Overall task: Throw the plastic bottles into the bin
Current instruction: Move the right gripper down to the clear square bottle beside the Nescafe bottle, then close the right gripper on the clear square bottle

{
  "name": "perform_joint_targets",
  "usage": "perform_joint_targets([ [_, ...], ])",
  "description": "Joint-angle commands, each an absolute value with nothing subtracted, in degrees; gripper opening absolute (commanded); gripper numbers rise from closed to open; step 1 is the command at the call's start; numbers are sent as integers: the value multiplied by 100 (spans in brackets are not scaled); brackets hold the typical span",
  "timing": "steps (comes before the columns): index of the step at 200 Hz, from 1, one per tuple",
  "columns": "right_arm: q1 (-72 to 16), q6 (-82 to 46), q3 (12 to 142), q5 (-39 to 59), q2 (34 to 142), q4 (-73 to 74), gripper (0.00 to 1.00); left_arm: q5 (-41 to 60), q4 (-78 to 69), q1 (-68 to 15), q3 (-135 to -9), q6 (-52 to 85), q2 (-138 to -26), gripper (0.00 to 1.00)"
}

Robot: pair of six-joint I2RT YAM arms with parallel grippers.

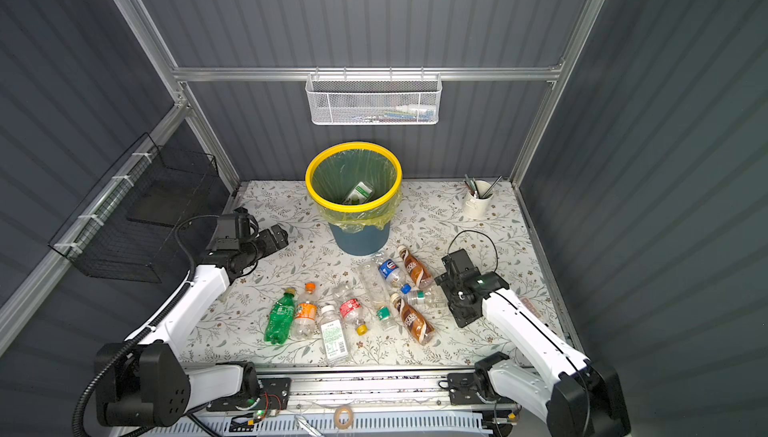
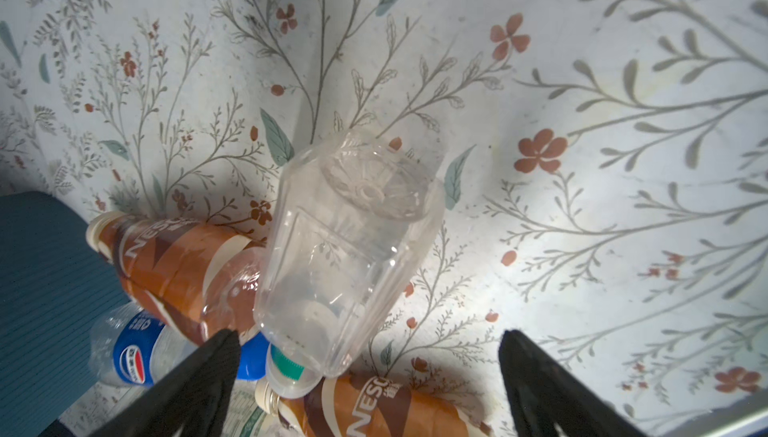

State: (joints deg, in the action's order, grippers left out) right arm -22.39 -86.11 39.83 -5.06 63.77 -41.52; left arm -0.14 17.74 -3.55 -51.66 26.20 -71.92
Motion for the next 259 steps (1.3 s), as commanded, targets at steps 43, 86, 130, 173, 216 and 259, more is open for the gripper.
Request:
perform_joint_targets([
  [43, -2276, -8928, 4281, -807, 7280, -3780, 99, 210, 1702, -343, -4981, 2538, -7339, 99],
  [86, -2268, -8965, 4298, -949, 7451, -3716, 99, 251, 1677, -343, -4945, 2499, -7356, 100],
  [130, -2188, -8766, 4377, -805, 7733, -3655, 99, 247, 1668, -343, -4929, 2470, -7394, 99],
  [173, -2147, -8729, 4289, -802, 7831, -3518, 89, 246, 1639, -343, -4882, 2442, -7409, 99],
  [216, -1966, -8545, 4259, -807, 7828, -3534, 78, 263, 1626, -343, -4857, 2444, -7409, 99],
  [259, -1598, -8252, 4153, -894, 7764, -3512, 66, 286, 1594, -343, -4859, 2470, -7443, 99],
])
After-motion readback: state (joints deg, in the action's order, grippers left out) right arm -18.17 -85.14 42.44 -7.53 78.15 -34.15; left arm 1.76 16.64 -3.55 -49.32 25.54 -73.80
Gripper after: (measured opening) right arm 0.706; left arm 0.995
